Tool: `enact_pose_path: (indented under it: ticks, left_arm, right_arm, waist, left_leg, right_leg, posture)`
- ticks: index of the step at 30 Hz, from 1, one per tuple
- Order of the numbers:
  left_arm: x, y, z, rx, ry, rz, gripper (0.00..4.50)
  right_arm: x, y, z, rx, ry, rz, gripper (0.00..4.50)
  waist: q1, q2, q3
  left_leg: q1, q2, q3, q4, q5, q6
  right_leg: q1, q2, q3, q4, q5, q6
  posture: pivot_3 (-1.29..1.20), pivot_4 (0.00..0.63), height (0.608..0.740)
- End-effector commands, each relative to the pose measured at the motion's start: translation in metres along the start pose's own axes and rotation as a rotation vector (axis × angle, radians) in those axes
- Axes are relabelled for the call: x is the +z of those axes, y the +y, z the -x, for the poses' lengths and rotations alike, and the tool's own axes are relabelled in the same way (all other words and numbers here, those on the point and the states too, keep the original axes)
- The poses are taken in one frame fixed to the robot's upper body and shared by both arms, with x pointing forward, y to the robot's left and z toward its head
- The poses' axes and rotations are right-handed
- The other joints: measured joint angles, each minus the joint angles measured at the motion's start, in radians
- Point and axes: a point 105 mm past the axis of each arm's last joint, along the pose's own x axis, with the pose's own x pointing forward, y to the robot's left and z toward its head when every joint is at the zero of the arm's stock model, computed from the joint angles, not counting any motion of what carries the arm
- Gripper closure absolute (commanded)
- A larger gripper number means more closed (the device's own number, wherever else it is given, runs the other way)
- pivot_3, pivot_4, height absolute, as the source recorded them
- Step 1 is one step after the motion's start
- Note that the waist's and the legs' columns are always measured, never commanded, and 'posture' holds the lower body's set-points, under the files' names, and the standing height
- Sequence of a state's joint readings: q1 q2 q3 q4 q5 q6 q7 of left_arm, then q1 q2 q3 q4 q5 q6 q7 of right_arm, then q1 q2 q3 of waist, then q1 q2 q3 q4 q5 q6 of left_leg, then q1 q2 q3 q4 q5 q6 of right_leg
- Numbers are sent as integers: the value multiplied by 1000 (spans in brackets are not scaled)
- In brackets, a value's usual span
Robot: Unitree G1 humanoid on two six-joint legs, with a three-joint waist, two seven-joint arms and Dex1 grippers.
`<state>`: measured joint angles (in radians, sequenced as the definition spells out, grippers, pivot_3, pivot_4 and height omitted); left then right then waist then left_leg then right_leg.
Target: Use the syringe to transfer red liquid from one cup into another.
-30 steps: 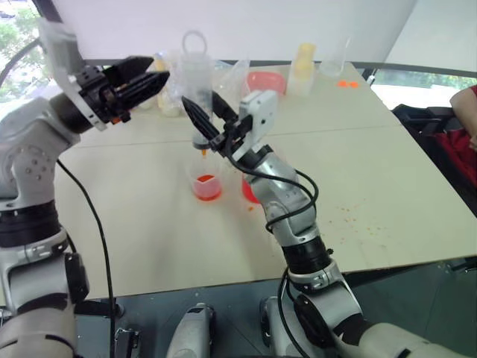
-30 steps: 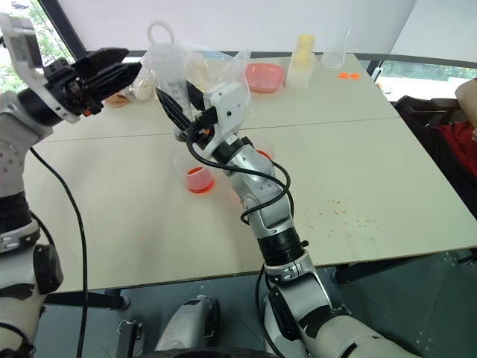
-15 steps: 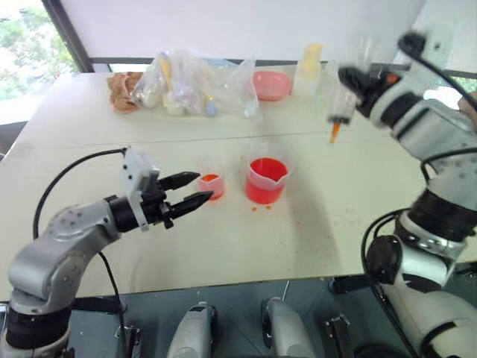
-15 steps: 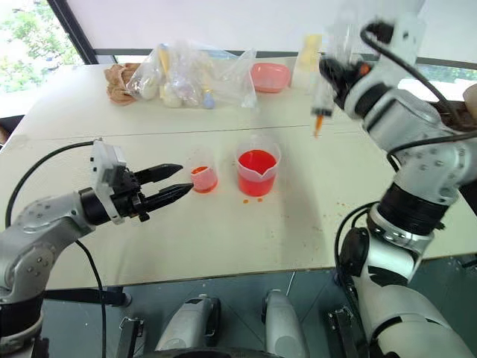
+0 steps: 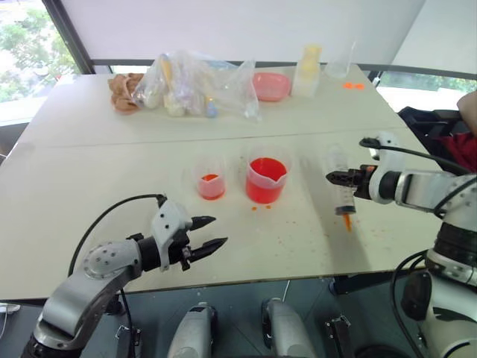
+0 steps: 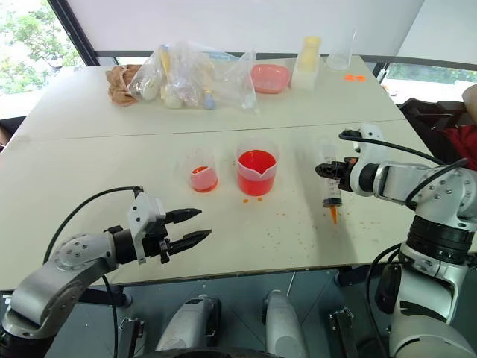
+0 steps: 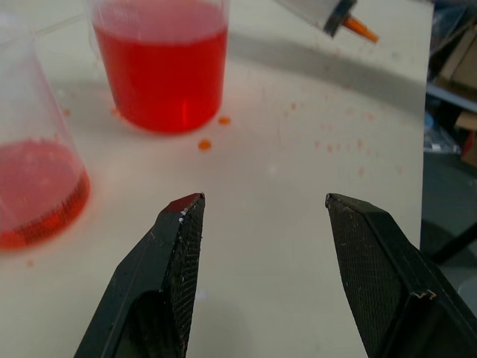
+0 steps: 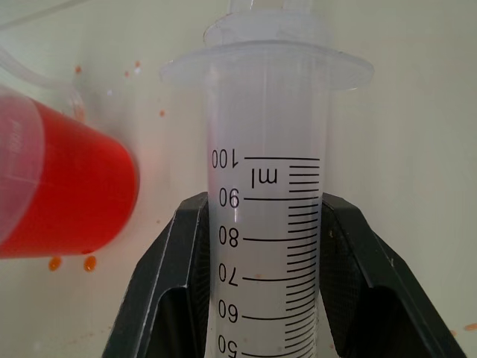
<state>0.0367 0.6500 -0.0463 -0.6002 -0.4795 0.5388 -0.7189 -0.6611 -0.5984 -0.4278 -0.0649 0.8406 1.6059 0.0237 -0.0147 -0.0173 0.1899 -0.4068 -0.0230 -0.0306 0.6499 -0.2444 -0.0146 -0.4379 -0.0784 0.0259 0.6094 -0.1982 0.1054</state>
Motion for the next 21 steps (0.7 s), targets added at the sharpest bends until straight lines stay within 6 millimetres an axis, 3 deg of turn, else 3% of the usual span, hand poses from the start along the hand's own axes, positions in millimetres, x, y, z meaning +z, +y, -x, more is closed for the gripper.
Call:
enact_pose_path:
  ticks: [1, 5, 6, 12, 17, 21]
  left_arm:
    - [10, 3, 0, -20, -29, -48, 1802]
    - [10, 2, -2, -63, -10, -76, 1802]
    - [10, 2, -2, -66, -9, -78, 1802]
    - [13, 14, 13, -50, -20, 10, 1802]
    - [44, 42, 45, 67, -144, 133, 1802]
    - [40, 70, 69, 257, -118, 97, 1802]
  right_arm:
    - [1, -1, -2, -1, -12, -5, 2094]
    - [-9, 1, -7, -7, 17, 20, 167]
    - [-8, -1, -8, -18, 11, 15, 32]
    - [-5, -1, 2, -16, -37, 80, 32]
    - [24, 22, 46, 210, -208, 175, 32]
    - [26, 20, 71, 240, -297, 301, 32]
  waist:
    - [2, 0, 0]
    - [0, 0, 0]
    - [-1, 0, 0]
    - [-3, 0, 0]
    - [-1, 0, 1]
    - [0, -1, 0]
  left_leg:
    - [0, 0, 0, 0, 0, 0]
    - [0, 0, 0, 0, 0, 0]
    - [0, 0, 0, 0, 0, 0]
    - [0, 1, 0, 0, 0, 0]
    - [-1, 1, -1, 0, 0, 0]
    - [0, 1, -1, 0, 0, 0]
  right_leg:
    - [0, 0, 0, 0, 0, 0]
    - [0, 0, 0, 0, 0, 0]
    - [0, 0, 0, 0, 0, 0]
    - [0, 0, 0, 0, 0, 0]
    - [0, 0, -1, 0, 0, 1]
    - [1, 0, -1, -1, -1, 1]
  posture:
    - [0, 150, 740]
    - [0, 150, 740]
    - [0, 150, 740]
    - [0, 150, 740]
    - [0, 150, 740]
    - [0, 150, 740]
